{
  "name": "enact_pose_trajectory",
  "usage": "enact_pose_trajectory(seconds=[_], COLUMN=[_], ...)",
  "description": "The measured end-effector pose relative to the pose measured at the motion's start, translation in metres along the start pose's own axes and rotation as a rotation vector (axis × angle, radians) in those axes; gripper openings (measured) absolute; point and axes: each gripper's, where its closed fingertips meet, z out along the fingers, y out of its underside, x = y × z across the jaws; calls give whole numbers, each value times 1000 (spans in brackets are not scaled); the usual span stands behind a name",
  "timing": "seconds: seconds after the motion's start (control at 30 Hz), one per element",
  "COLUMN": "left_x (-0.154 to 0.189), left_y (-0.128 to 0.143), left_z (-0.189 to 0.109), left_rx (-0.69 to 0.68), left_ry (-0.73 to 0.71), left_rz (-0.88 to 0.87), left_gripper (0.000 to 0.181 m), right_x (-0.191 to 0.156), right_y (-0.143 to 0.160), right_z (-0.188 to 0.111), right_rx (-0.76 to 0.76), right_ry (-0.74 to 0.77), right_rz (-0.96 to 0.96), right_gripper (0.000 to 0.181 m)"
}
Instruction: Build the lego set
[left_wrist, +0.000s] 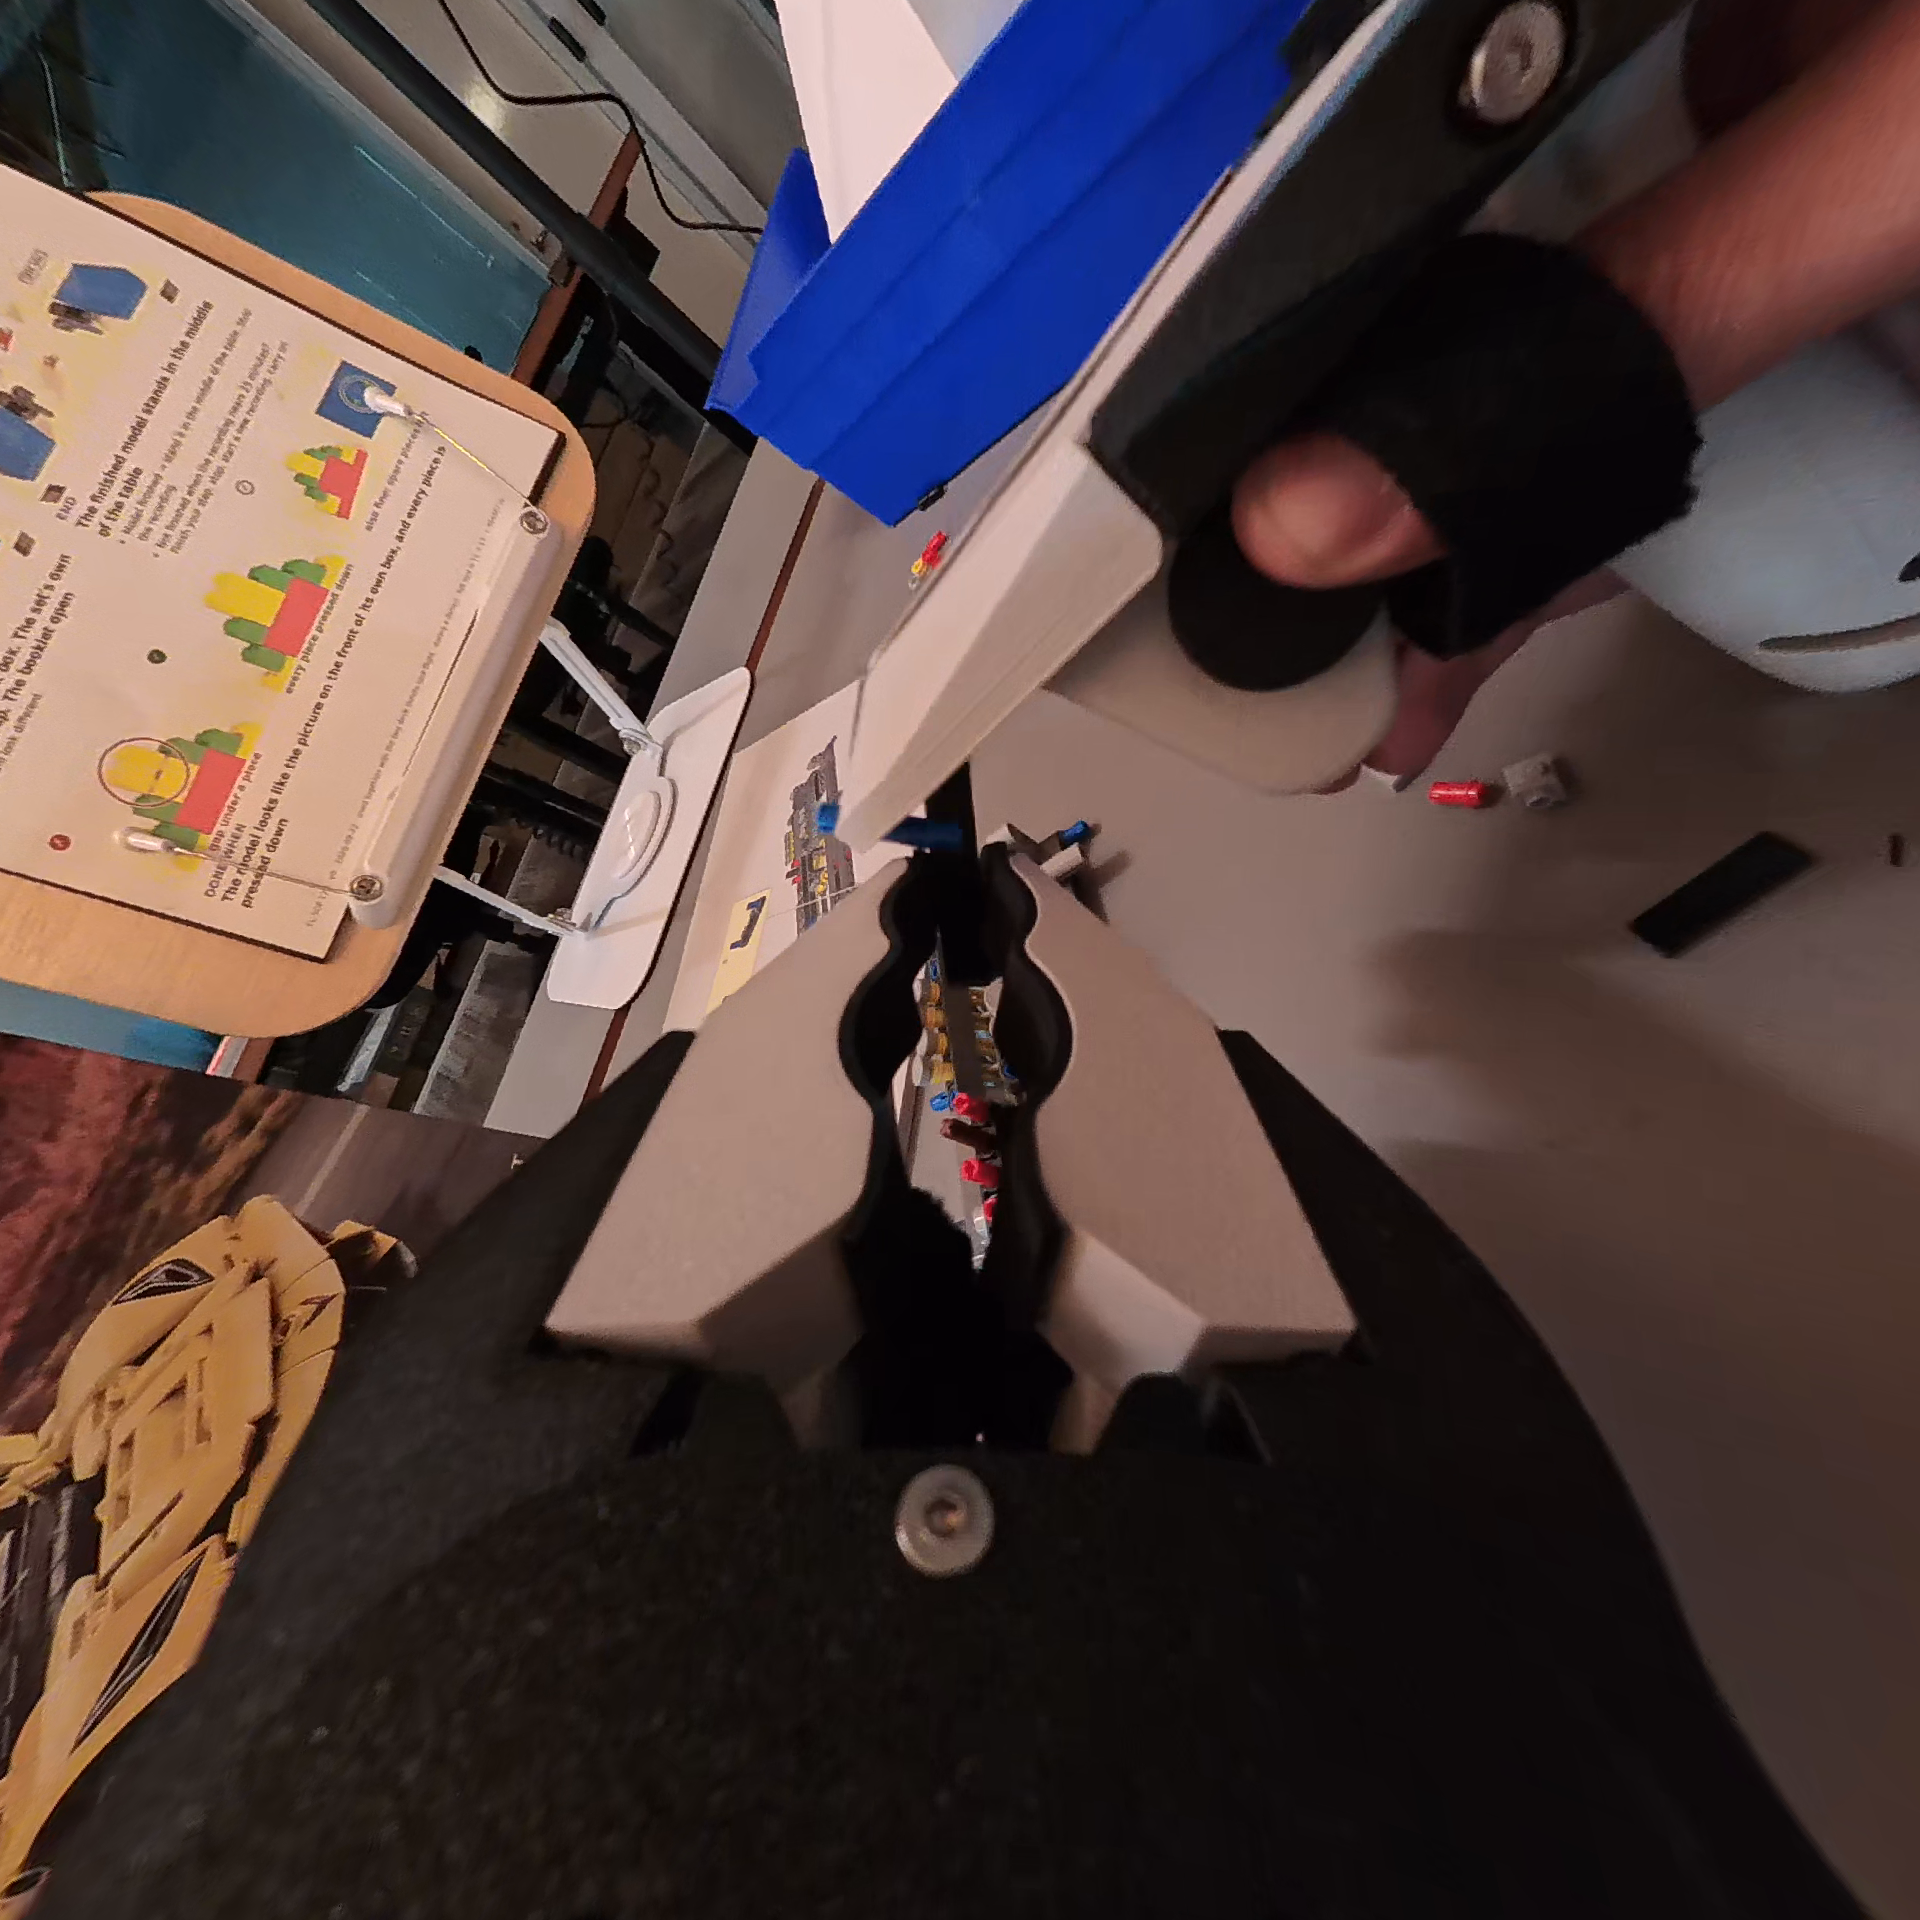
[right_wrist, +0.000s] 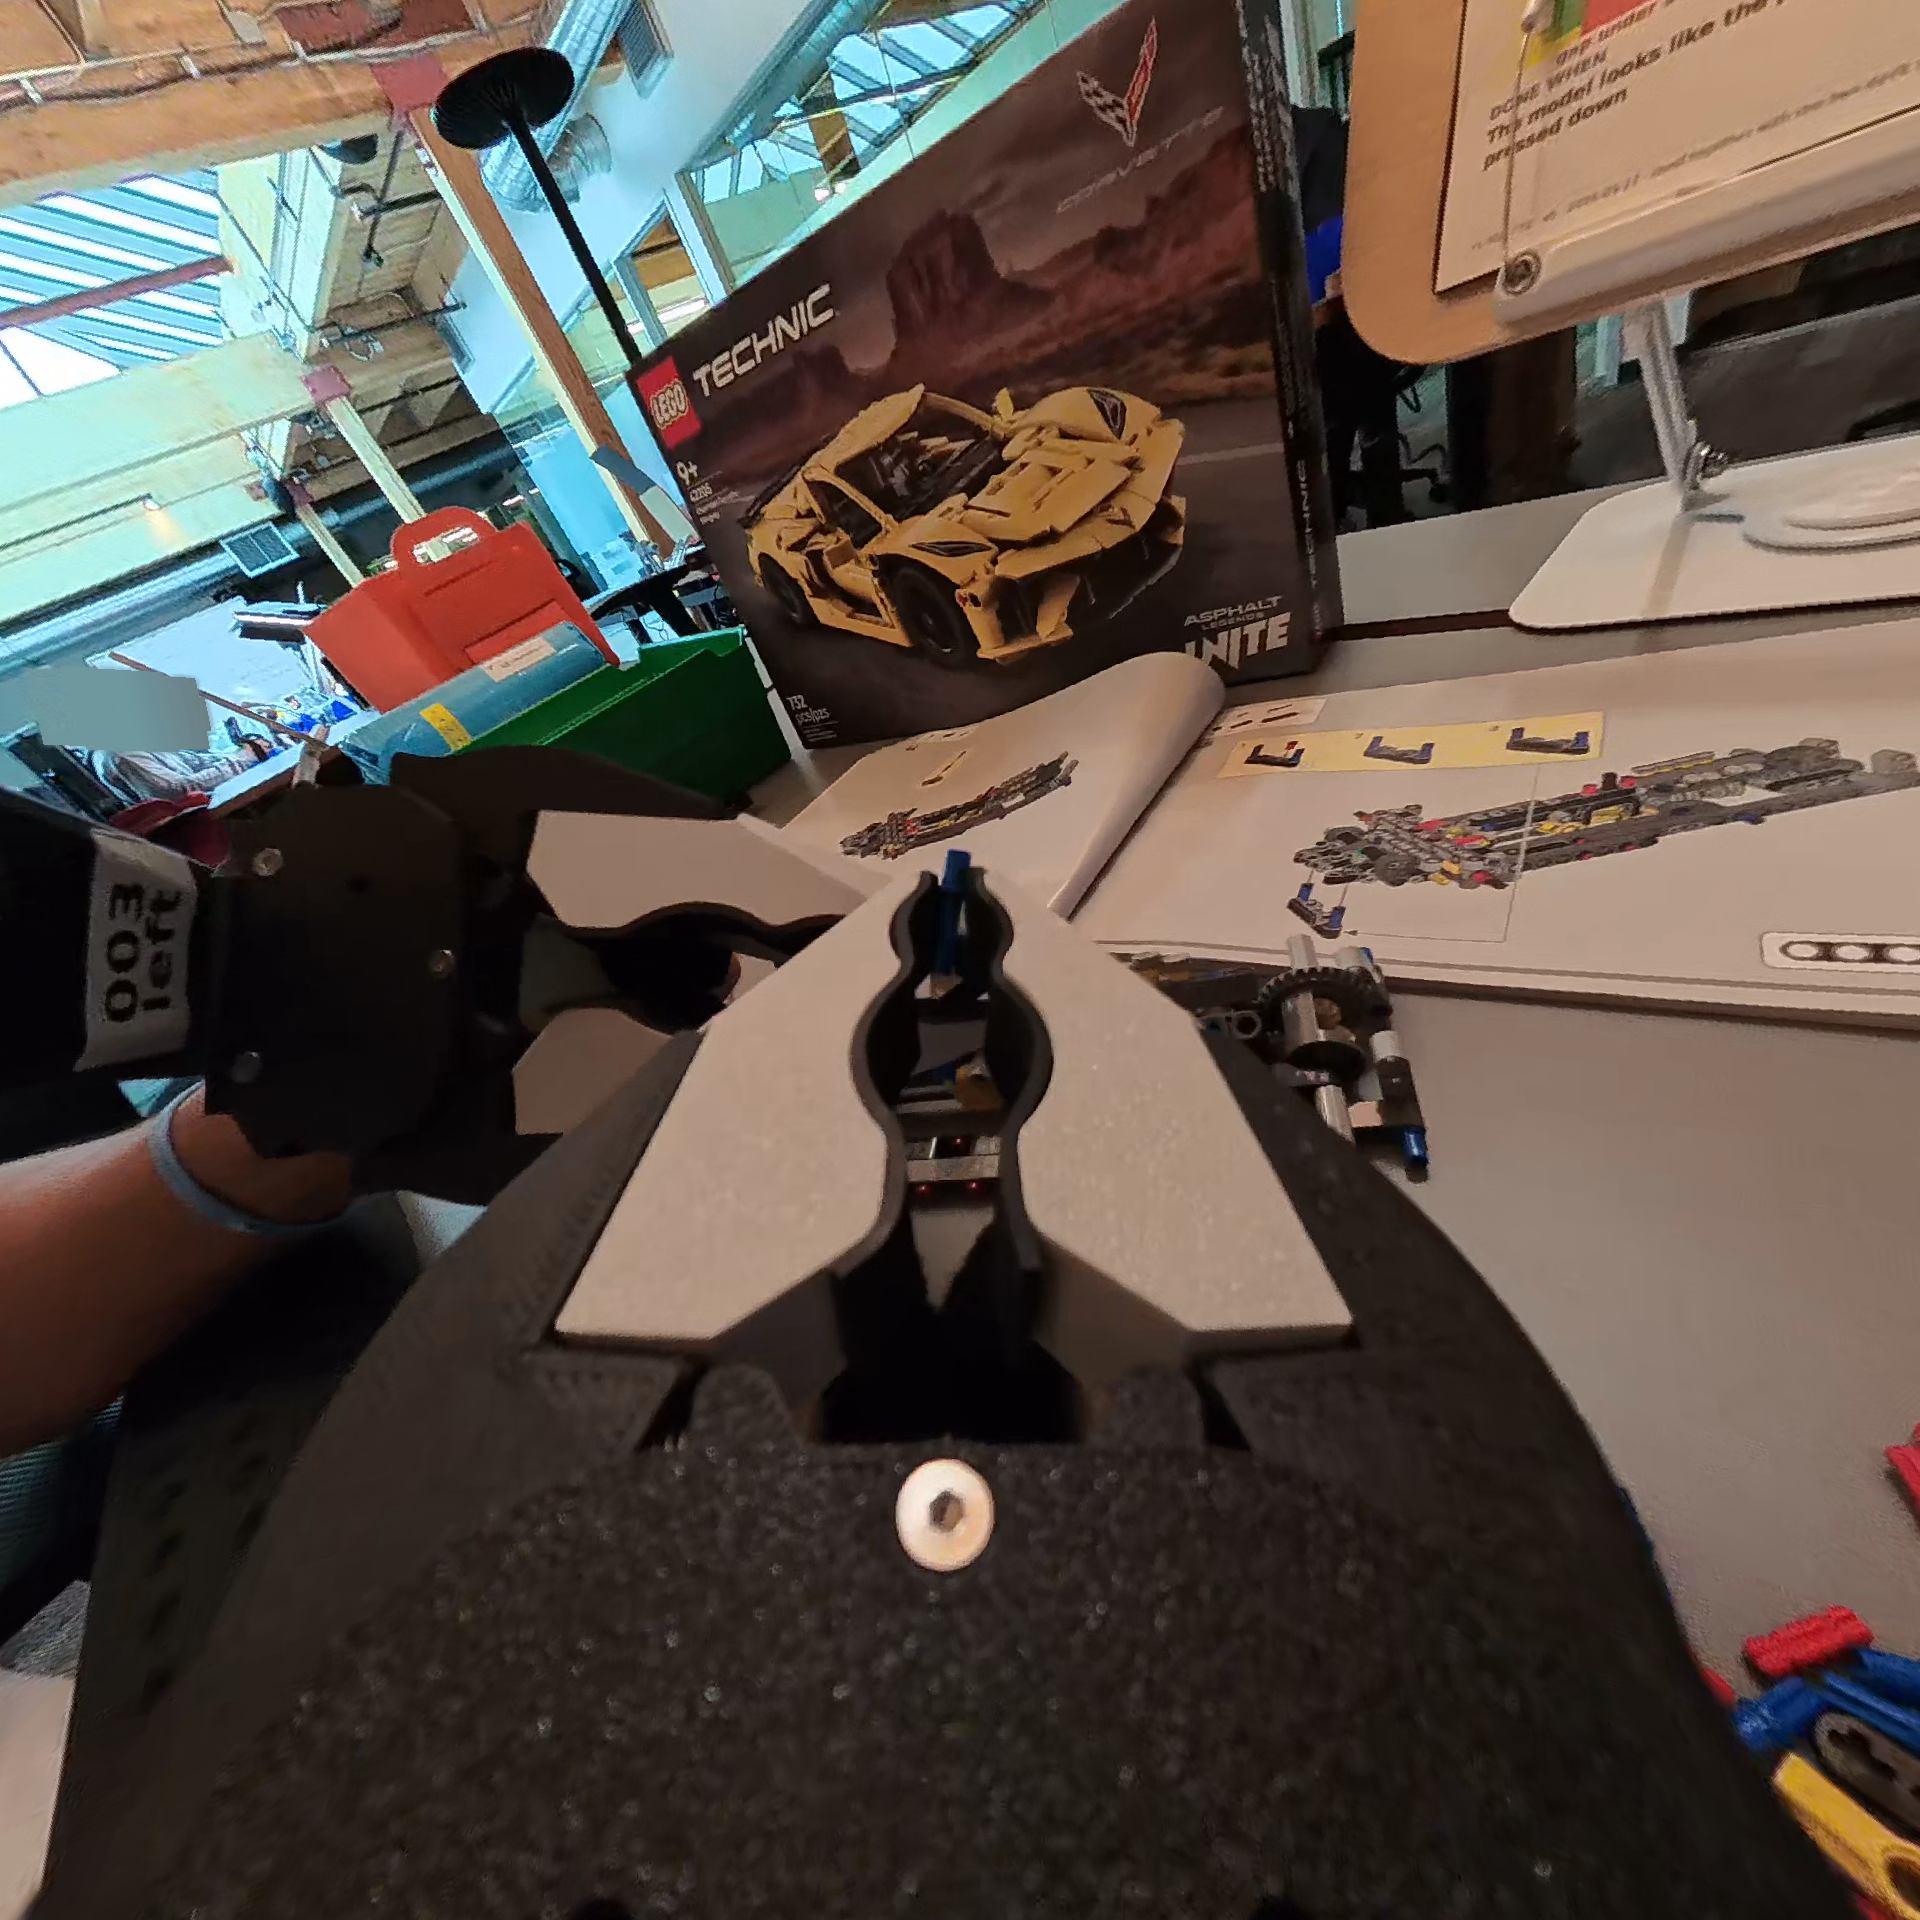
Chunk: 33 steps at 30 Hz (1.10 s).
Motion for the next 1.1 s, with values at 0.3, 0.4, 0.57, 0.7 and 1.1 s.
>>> enact_pose_trajectory(seconds=[0.3,0.4,0.57,0.7,1.1], left_x=[3,3,3,2,-5], left_y=[-6,0,-11,-21,-20], left_z=[-1,0,-4,-7,-10], left_rx=[29,3,67,125,142], left_ry=[28,16,68,97,124], left_rz=[-49,-9,-113,-229,-309], left_gripper=[6,6,5,5,6], right_x=[-2,4,7,-6,-9], right_y=[-8,-30,-33,-11,-4], right_z=[-7,-27,-58,-44,-18], right_rx=[52,164,80,-96,-65], right_ry=[-60,-77,-133,-187,-156], right_rz=[92,67,-65,-94,-175], right_gripper=[3,3,3,3,3])
